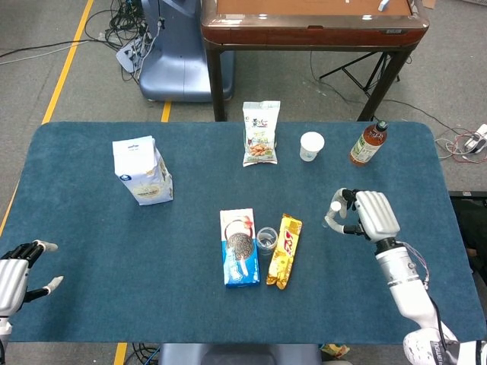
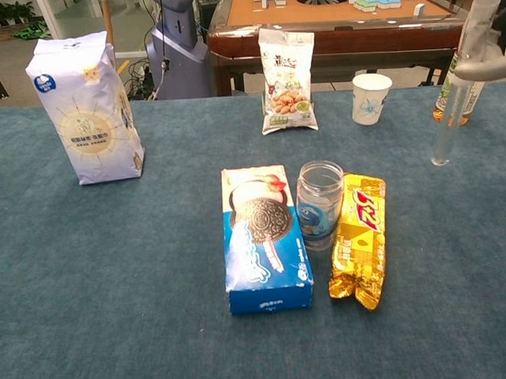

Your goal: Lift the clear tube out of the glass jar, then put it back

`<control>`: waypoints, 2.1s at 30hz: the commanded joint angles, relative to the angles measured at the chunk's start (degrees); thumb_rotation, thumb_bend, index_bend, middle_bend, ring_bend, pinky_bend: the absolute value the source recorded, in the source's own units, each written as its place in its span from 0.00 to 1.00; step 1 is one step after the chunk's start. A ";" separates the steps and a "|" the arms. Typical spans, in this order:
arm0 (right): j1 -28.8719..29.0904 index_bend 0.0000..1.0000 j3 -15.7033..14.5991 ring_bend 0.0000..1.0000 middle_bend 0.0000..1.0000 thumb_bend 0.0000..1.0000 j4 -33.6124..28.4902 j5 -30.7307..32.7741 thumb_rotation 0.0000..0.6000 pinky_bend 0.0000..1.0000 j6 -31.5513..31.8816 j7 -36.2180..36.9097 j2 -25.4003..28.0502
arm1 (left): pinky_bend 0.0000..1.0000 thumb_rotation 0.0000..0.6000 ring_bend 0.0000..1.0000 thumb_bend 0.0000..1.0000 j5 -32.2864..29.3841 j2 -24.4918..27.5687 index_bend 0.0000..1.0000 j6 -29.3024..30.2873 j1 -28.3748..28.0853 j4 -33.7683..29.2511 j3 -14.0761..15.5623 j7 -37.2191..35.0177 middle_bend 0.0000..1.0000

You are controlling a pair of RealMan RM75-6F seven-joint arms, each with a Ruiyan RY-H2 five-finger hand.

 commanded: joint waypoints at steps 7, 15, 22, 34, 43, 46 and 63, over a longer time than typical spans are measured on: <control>-2.72 0.79 2.44 0.53 0.69 0.47 2.87 -12.11 1.00 0.51 -0.58 33.89 -0.83 | 0.43 1.00 0.32 0.16 -0.18 -0.02 0.36 -0.12 -0.03 0.05 -0.06 0.03 0.36; -3.41 0.80 1.49 0.53 0.69 0.47 5.99 -16.97 1.00 0.51 0.49 42.88 -0.31 | 0.43 1.00 0.32 0.16 -0.09 -0.09 0.36 -0.12 -0.05 -0.08 -0.01 0.39 0.36; -3.17 0.80 0.51 0.53 0.70 0.47 7.54 -10.72 1.00 0.51 1.22 20.03 -2.46 | 0.43 1.00 0.32 0.16 -0.14 -0.12 0.36 -0.20 -0.08 -0.03 -0.01 0.50 0.36; -1.85 0.80 0.45 0.54 0.70 0.47 4.68 -1.70 1.00 0.51 0.60 -0.13 -3.80 | 0.43 1.00 0.32 0.16 -0.07 -0.11 0.36 -0.05 -0.04 0.00 -0.03 0.31 0.36; -4.38 0.80 4.28 0.54 0.70 0.48 1.27 -7.48 1.00 0.51 -2.45 32.05 -1.91 | 0.43 1.00 0.32 0.16 -0.15 -0.13 0.36 -0.15 -0.09 0.03 -0.06 0.35 0.36; -5.37 0.80 4.91 0.54 0.70 0.48 1.36 -10.45 1.00 0.51 -1.38 41.19 -1.67 | 0.43 1.00 0.32 0.16 -0.09 -0.12 0.36 -0.15 -0.09 0.02 -0.02 0.35 0.36; -3.67 0.80 2.30 0.54 0.70 0.49 1.96 -1.32 1.00 0.51 -1.98 17.74 -0.87 | 0.43 1.00 0.32 0.16 -0.22 -0.13 0.36 -0.35 -0.15 0.03 -0.02 0.41 0.36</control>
